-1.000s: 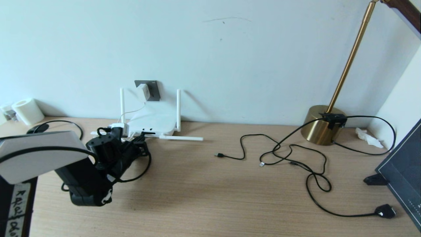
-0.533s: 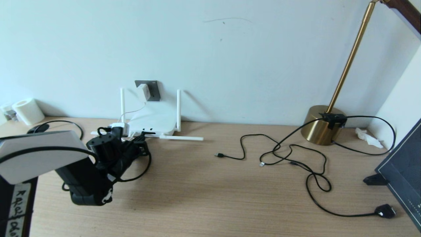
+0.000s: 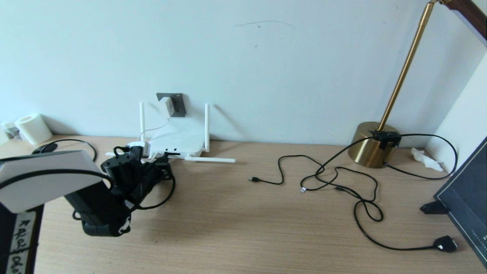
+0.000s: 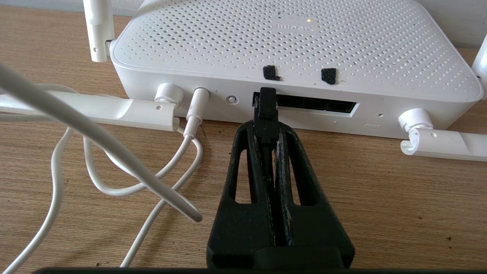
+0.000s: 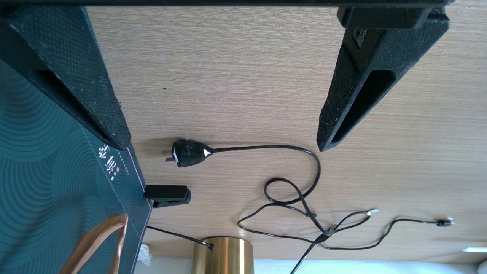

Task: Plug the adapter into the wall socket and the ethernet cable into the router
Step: Plug cable into router interface

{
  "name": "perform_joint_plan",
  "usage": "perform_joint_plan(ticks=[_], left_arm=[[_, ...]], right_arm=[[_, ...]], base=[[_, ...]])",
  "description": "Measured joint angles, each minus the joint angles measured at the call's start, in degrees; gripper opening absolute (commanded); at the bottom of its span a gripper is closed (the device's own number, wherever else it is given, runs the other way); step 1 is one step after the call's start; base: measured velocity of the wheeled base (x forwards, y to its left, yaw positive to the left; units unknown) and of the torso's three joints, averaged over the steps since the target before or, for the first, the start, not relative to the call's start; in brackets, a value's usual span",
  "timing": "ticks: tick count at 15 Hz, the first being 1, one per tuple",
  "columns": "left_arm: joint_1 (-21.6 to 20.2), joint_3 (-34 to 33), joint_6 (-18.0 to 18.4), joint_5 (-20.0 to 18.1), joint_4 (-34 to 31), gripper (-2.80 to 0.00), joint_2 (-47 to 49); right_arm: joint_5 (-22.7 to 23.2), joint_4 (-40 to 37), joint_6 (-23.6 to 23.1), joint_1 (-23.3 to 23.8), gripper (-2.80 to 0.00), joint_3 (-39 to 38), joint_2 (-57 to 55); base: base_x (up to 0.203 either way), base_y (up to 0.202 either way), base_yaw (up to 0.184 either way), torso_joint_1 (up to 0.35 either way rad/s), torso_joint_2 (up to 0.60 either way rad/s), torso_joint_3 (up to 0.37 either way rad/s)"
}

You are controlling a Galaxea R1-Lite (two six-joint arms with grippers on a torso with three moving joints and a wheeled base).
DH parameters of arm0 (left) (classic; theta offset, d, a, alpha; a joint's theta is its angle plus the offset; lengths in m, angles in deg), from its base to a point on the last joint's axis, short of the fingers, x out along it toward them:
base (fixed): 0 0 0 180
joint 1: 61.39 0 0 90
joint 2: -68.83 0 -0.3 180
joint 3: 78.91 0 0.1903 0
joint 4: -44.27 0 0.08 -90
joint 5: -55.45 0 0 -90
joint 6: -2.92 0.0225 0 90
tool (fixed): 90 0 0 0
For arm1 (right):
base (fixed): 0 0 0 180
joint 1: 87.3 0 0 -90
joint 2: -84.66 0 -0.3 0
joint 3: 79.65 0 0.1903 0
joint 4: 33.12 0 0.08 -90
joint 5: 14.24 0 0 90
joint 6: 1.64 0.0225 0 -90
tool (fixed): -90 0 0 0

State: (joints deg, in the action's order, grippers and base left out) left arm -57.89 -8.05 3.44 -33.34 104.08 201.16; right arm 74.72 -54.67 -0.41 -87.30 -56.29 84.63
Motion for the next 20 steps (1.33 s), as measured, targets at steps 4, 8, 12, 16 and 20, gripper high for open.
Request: perform_joint_plan(ticks=[4, 8, 12, 16, 20], left_arm=[[0.02, 0.66, 0.0, 0.0, -1.06, -2.8, -0.02], [0.02, 1.37, 0.0, 0.0, -1.73, -2.8, 0.02], [0.0, 1.79, 0.0, 0.0, -2.23, -2.8, 0.09], [0.0, 1.85, 0.0, 0.02, -2.23, -2.8, 0.09], [0.02, 1.82, 0.12, 0.1, -2.04, 0.0, 0.09]], right_arm=[[0.0, 0.0, -0.01, 0.0, 0.0, 0.0, 0.0], [0.0, 0.0, 0.0, 0.0, 0.0, 0.0, 0.0], [0.0, -0.02, -0.02, 0.0, 0.0, 0.0, 0.0], [0.01, 0.0, 0.0, 0.0, 0.0, 0.0, 0.0], [0.0, -0.02, -0.02, 0.0, 0.0, 0.0, 0.0]], base=[[0.0, 0.0, 0.0, 0.0, 0.0, 0.0], [0.0, 0.0, 0.0, 0.0, 0.0, 0.0], [0.0, 0.0, 0.0, 0.0, 0.0, 0.0], [0.0, 0.0, 0.0, 0.0, 0.0, 0.0], [0.0, 0.0, 0.0, 0.0, 0.0, 0.0]])
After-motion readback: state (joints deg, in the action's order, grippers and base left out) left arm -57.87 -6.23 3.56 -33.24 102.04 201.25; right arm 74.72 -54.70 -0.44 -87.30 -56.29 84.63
